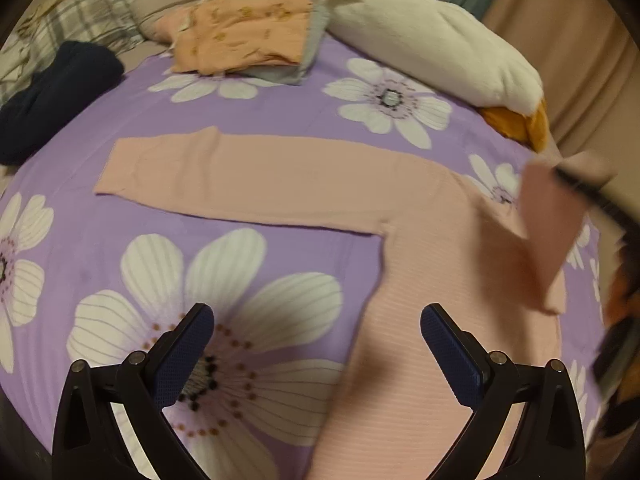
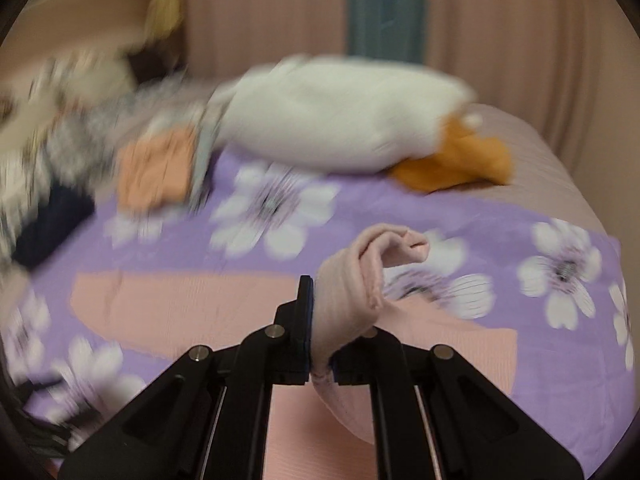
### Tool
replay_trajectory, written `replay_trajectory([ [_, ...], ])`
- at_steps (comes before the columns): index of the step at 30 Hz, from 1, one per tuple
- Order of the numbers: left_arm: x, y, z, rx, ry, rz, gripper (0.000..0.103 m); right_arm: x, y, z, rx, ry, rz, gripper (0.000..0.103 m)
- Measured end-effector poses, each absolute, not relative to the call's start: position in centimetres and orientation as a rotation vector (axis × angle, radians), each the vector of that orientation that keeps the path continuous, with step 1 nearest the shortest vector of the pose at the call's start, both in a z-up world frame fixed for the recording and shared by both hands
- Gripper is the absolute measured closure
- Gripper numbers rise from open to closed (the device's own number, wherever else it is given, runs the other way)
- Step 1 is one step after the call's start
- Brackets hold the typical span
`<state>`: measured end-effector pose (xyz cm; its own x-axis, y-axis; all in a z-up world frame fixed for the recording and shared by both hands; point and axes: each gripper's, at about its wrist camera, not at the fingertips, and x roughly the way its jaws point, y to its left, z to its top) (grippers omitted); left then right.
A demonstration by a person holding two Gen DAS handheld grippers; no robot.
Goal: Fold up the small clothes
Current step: 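Grasp the pink shirt's sleeve cuff with the right gripper, then fold the held sleeve across the shirt body and open the right gripper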
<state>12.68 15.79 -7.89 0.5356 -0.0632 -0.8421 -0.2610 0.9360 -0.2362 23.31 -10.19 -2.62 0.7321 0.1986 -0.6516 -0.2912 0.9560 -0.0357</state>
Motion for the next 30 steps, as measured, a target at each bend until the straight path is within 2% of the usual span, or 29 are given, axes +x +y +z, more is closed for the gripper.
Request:
replay_trajectory([
  [5, 12.8, 17.1, -8.4, -0.372, 1.006, 0.134, 0.001, 23.6, -4.0, -10.7, -0.356, 0.826, 0.316, 0.093],
  [6, 12.9, 17.2, -8.5, -0.376, 1.004, 0.13, 0.001, 23.5, -3.2, -12.3, -0.383, 0.865, 0.332, 0.082],
  [8, 13.0, 17.3, -8.5, -0.384, 1.002, 0.127, 0.001, 23.1, -1.9, -14.2, -0.417, 0.921, 0.375, 0.05],
  [13, 13.8, 16.7, -8.4, -0.393, 0.993, 0.099, 0.001, 21.0, -2.6, -12.6, -0.345, 0.895, 0.547, 0.047],
  [16, 14.6, 16.0, -8.3, -0.39, 0.982, 0.066, 0.001, 20.1, -7.5, -9.0, -0.095, 0.832, 0.668, 0.034],
  [18, 15.2, 15.5, -8.4, -0.393, 0.977, 0.05, 0.001, 20.5, -10.7, -8.2, 0.032, 0.809, 0.648, 0.034],
  [19, 15.4, 15.4, -8.4, -0.399, 0.974, 0.042, 0.001, 21.1, -12.0, -8.3, 0.078, 0.821, 0.614, 0.039],
  [20, 15.7, 15.4, -8.5, -0.41, 0.973, 0.035, 0.001, 21.4, -12.5, -8.8, 0.088, 0.833, 0.581, 0.056],
  [22, 16.1, 15.6, -8.8, -0.437, 0.975, 0.026, 0.001, 22.2, -12.5, -10.1, 0.084, 0.868, 0.531, 0.072],
  [25, 16.4, 16.8, -9.3, -0.475, 0.976, 0.042, 0.001, 22.7, -10.3, -12.0, 0.086, 0.885, 0.578, 0.079],
  [30, 16.1, 20.4, -10.2, -0.557, 0.977, 0.106, 0.001, 24.8, -2.8, -14.7, 0.069, 0.909, 0.638, 0.08],
])
